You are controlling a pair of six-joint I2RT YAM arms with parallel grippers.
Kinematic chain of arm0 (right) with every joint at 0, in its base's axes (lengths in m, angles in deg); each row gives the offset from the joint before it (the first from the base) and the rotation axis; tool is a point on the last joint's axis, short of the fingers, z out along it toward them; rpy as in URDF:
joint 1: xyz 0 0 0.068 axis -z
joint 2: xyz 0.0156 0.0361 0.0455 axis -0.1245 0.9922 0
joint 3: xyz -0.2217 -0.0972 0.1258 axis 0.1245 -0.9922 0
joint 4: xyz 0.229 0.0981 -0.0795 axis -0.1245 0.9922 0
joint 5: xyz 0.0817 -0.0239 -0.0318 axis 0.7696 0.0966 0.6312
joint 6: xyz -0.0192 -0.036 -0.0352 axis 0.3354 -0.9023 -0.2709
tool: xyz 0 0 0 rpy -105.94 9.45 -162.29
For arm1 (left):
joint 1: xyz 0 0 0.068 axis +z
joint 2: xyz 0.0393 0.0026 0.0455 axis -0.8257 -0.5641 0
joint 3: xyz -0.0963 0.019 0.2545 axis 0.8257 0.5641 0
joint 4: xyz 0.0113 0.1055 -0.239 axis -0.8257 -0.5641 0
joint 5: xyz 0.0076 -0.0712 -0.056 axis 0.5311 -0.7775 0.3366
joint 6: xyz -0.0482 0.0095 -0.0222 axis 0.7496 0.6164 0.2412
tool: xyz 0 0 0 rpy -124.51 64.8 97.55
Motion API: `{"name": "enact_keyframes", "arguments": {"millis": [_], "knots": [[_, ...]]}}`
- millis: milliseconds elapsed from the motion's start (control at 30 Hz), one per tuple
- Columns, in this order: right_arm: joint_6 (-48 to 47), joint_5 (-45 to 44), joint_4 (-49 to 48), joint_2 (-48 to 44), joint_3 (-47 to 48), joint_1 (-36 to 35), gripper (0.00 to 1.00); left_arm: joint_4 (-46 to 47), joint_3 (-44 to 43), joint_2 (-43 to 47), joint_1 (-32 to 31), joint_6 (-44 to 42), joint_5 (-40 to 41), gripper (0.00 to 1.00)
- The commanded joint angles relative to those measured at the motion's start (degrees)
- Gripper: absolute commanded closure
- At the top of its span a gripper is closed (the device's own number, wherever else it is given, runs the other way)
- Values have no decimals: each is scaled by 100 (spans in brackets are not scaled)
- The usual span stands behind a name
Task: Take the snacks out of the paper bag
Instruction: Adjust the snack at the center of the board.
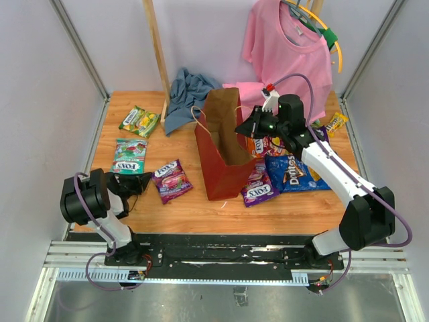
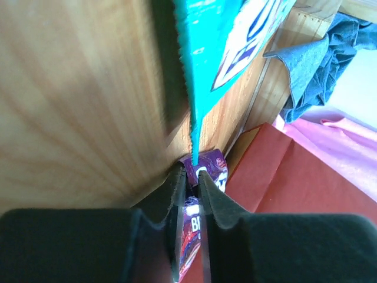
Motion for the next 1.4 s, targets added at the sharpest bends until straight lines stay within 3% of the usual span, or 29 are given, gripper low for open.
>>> {"name": "enact_keyframes", "arguments": {"millis": [0, 67, 267, 467, 600, 967, 1367], "knots": [[-99, -15, 69, 58, 51, -76, 99, 348, -187, -141, -4, -139, -92, 89], [-106, -14, 64, 63, 51, -75, 99, 193, -265, -89, -3, -220, -75, 99], [-124, -38, 95, 63, 56, -76, 99, -628, -376, 531, -4, -809, 346, 100], [-56, 12, 15, 122, 40, -83, 99, -2639, -695, 1934, -23, -2247, 1925, 99], [36, 60, -66, 142, 10, -83, 99, -3326, -852, 2363, -24, -2799, 2756, 100], [-69, -9, 73, -28, 48, -101, 99, -2680, -1129, 626, 89, -2601, 2037, 99], [-219, -85, 216, -79, 75, -92, 99, -3283, -1532, 572, 579, -2682, 2453, 99]]}}
